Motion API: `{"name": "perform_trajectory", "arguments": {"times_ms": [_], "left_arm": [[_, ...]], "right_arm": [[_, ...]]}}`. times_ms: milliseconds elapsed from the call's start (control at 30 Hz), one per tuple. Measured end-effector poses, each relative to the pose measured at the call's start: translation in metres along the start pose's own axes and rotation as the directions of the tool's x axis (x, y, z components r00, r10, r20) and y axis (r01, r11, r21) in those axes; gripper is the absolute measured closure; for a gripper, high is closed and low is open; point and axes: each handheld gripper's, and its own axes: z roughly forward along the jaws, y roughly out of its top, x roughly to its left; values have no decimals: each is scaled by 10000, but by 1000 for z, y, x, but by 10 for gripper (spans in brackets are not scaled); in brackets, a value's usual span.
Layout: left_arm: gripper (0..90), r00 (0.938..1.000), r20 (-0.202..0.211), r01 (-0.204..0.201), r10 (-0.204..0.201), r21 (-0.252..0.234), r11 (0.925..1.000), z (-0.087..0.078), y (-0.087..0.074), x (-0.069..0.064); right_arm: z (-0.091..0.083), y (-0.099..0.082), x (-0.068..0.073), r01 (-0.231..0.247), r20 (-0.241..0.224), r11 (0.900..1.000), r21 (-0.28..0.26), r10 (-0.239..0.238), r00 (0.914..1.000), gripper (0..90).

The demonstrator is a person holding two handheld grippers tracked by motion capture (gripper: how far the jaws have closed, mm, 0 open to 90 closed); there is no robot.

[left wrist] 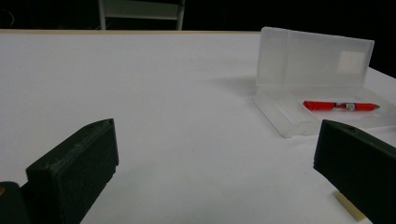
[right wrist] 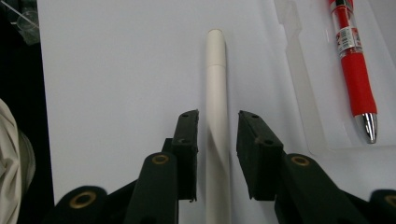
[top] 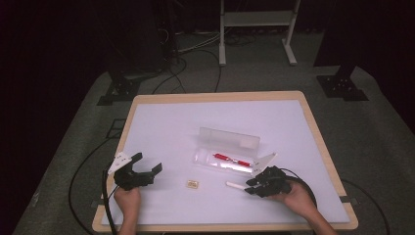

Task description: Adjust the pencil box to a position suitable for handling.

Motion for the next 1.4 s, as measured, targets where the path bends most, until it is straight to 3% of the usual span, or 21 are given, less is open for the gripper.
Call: {"name": "perform_trajectory", "arguments": {"times_ms": [733, 1400], "left_arm": [[0, 10000, 0, 8, -8, -26, 10000, 0, 0, 0], [0, 10000, 4, 14, -14, -8, 10000, 0, 0, 0]], "right_arm": [[7, -1, 1, 222, -64, 9993, 317, -220, 9997, 775], [-12, 22, -8, 407, 113, 9991, -81, -406, 9991, 779]]}}
